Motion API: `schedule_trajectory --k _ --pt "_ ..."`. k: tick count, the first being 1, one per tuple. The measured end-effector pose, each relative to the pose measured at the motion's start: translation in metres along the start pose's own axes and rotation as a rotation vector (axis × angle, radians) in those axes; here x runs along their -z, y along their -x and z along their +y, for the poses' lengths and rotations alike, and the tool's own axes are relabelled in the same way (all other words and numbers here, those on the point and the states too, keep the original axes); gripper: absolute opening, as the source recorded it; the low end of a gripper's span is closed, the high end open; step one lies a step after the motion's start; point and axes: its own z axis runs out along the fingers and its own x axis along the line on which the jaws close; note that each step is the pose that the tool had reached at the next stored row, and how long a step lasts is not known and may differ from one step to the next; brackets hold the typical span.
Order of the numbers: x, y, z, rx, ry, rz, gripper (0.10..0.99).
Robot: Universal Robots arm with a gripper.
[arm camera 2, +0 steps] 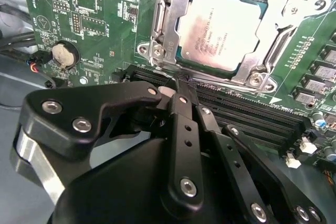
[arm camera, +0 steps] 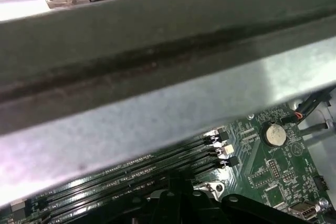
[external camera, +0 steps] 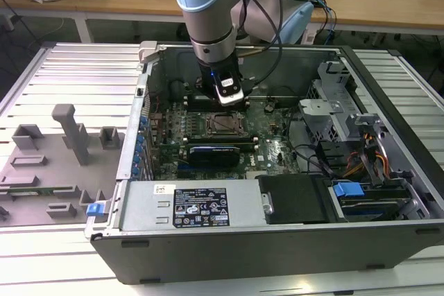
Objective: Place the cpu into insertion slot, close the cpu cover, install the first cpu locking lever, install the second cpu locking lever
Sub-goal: 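Install the first cpu locking lever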
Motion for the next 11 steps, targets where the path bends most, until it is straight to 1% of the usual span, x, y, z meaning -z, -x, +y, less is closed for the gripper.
schedule_trajectory --k 5,6,9,11 --pt "0.0008 0.0002 0.0002 0.0 0.0 -0.0008 0.106" --pt "0.0016 0.0004 0.0005 0.0 0.0 -0.0011 0.106" --pt "0.0078 0.0015 0.0019 0.0 0.0 -0.0006 0.106" --pt "0.0081 0.0015 0.002 0.0 0.0 -0.0007 0.106"
